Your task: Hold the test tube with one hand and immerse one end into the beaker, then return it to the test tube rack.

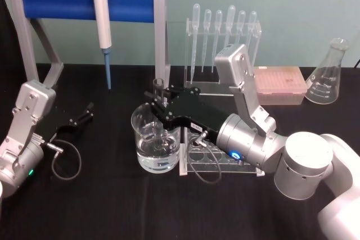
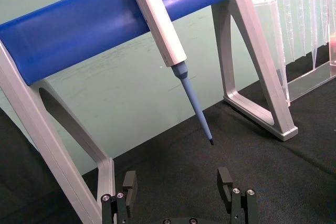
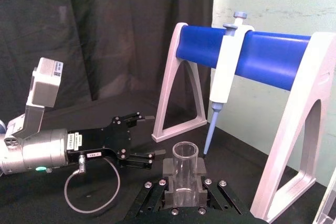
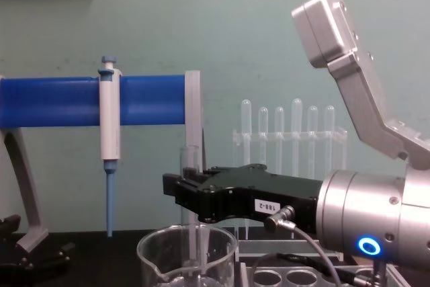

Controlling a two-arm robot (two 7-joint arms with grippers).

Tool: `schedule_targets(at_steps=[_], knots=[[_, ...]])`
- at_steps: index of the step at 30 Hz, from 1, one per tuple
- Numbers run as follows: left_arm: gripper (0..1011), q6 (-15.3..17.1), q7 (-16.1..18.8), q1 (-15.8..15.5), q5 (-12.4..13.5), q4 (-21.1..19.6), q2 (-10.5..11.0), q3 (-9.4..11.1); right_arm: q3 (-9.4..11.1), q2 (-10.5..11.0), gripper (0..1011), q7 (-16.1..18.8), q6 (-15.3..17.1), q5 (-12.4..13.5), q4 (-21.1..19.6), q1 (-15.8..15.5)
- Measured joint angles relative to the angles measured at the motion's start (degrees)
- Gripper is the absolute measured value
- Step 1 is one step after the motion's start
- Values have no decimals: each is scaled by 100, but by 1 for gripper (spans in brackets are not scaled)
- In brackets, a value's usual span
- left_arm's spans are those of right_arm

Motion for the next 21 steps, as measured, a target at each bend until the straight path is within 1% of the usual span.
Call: schedule_targets(at_steps=[8,21], knots=[[1000,0,0,0,0,0,0,0,54,-32,224,18,-50,0,32,-56],[1000,0,0,0,0,0,0,0,52,-28,225,18,-43,0,27,-49]])
